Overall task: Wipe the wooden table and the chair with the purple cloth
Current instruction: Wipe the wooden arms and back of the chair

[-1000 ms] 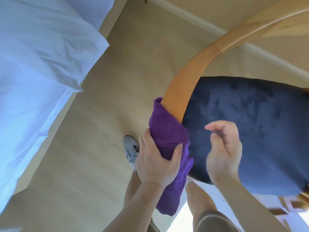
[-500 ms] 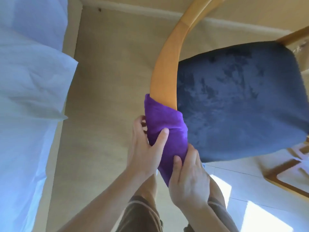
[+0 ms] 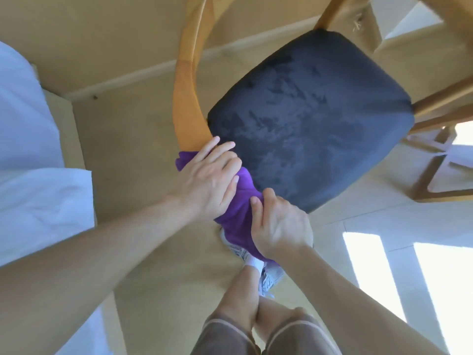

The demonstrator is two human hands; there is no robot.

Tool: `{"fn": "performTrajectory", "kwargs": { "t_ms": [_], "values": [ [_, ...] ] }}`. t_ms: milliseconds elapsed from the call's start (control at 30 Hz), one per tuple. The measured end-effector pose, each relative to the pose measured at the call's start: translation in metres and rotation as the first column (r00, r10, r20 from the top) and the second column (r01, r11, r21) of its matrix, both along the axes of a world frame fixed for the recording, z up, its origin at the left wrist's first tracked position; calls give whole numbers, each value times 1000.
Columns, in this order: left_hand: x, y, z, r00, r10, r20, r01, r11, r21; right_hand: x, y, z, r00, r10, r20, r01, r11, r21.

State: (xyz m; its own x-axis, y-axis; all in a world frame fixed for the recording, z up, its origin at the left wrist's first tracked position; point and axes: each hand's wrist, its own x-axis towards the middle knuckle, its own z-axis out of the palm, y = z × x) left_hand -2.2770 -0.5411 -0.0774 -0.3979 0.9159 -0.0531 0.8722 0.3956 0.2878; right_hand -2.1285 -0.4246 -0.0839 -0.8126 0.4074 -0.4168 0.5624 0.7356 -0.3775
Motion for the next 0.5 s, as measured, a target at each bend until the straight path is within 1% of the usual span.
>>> {"fn": "performTrajectory", "kwargs": {
  "t_ms": [67, 167, 267, 367, 433, 500],
  "values": [
    [-6, 6, 5, 997, -66, -34, 64, 996, -66, 4, -1, -1, 999, 12, -48, -12, 1000, 4],
    [4, 20, 10, 992, -90, -83, 80, 990, -112, 26, 4, 1, 995, 45, -93, -39, 997, 68],
    [44, 34, 8, 986, -149, -76, 142, 985, -97, 78, 14, 1, 996, -27, -87, 31, 999, 44],
    [81, 39, 2, 985, -166, -38, 164, 986, -40, 120, 16, -5, 980, -123, -156, 116, 992, -53],
    [89, 40, 2, 983, -182, -14, 181, 982, -49, 125, 15, -6, 967, -177, -181, 160, 982, -102],
    [85, 37, 5, 966, -258, 2, 258, 965, -57, 120, 8, -2, 952, -204, -228, 188, 978, -90]
  ]
}}
